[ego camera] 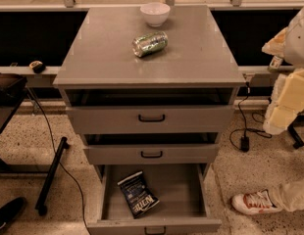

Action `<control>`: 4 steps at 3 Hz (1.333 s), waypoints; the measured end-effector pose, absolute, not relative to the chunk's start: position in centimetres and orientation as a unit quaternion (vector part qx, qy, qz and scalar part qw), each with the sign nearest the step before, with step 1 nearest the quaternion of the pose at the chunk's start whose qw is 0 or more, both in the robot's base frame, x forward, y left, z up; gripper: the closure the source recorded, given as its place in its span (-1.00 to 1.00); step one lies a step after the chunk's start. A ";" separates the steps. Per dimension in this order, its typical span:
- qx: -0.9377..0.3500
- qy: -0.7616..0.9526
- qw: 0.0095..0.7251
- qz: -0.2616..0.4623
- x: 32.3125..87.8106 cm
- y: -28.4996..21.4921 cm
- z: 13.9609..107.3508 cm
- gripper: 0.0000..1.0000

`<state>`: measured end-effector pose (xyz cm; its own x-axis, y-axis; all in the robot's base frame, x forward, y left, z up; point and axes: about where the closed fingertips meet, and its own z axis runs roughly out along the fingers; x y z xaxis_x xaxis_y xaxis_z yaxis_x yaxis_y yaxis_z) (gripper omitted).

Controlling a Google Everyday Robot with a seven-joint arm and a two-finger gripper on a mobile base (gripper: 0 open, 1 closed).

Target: Pick blue chip bag from bottom drawer and place on counter

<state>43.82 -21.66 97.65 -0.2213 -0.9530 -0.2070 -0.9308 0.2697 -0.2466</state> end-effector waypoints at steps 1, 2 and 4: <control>-0.603 0.781 0.159 -0.035 43.8 -21.7 97.6 -1.00; -0.580 0.796 0.170 -0.019 45.4 -21.9 94.3 -1.00; -0.515 0.836 0.183 0.048 46.1 -20.7 78.7 -1.00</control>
Offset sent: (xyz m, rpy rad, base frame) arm 0.0800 -0.0141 -0.1639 0.2196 0.0439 -0.2352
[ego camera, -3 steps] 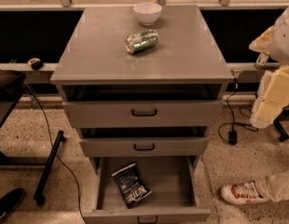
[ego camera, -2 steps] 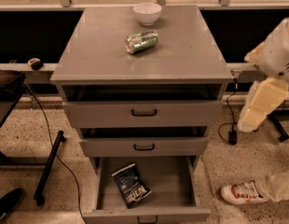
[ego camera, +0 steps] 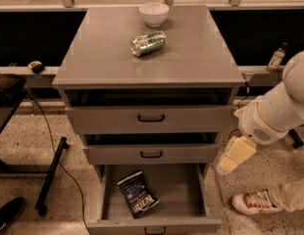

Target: Pick blue chip bag from bottom drawer and place on counter

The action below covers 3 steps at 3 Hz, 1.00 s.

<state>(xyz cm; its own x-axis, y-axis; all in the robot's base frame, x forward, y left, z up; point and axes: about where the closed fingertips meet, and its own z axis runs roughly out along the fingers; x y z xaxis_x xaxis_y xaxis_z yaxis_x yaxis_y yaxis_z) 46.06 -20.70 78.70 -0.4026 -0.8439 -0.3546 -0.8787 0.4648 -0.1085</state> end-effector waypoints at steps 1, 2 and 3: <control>-0.512 0.830 0.218 0.032 47.8 -20.5 78.4 -1.00; -0.467 0.847 0.239 0.084 48.3 -19.8 73.8 -1.00; -0.394 0.861 0.274 0.170 47.4 -18.2 62.9 -1.00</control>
Offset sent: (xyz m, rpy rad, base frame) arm 0.0567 0.0137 -0.1373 0.3829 -0.0319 -0.2364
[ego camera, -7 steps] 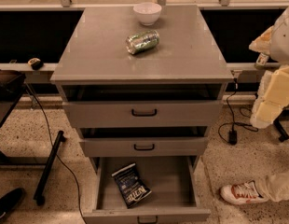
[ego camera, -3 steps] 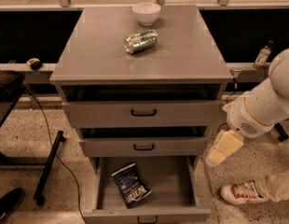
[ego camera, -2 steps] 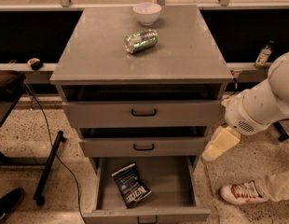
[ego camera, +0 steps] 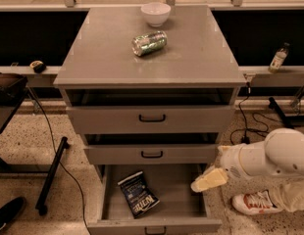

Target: Pick blue chip bag from bottom drawer and place on counter

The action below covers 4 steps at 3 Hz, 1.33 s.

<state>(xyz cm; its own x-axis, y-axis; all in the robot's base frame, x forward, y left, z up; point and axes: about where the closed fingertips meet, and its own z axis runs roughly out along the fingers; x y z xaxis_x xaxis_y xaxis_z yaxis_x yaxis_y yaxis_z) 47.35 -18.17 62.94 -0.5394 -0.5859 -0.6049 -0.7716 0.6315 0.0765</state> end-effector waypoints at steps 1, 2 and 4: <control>-0.386 0.870 0.273 0.140 48.3 -19.4 61.0 -1.00; -0.396 0.868 0.265 0.140 48.5 -18.6 60.4 -1.00; -0.443 0.793 0.365 0.204 47.9 -8.5 50.5 -1.00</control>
Offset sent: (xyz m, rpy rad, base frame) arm 0.0110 0.0079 -0.0323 -0.0628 0.0272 0.0159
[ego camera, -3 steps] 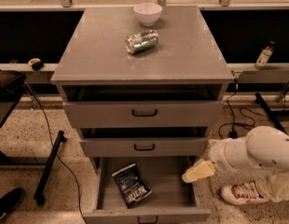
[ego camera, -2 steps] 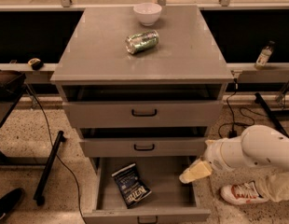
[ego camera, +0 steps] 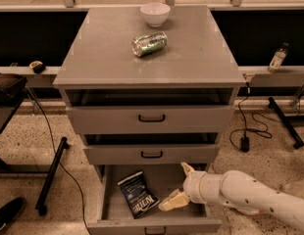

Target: Pick blue chip bag from bottom drawer and place on counter

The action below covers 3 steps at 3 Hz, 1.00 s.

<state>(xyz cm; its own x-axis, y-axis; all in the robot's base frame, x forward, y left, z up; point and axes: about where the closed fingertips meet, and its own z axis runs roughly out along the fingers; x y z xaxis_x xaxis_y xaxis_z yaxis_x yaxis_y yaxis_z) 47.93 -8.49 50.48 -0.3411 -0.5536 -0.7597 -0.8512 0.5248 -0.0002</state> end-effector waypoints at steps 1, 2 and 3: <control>-0.442 0.788 0.378 0.202 48.4 -7.9 49.5 -1.00; -0.478 0.767 0.353 0.243 49.5 -5.0 47.4 -1.00; -0.488 0.751 0.352 0.273 51.4 0.2 42.1 -1.00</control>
Offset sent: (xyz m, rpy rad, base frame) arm 0.0277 0.0586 -0.0497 0.0809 0.0689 0.2069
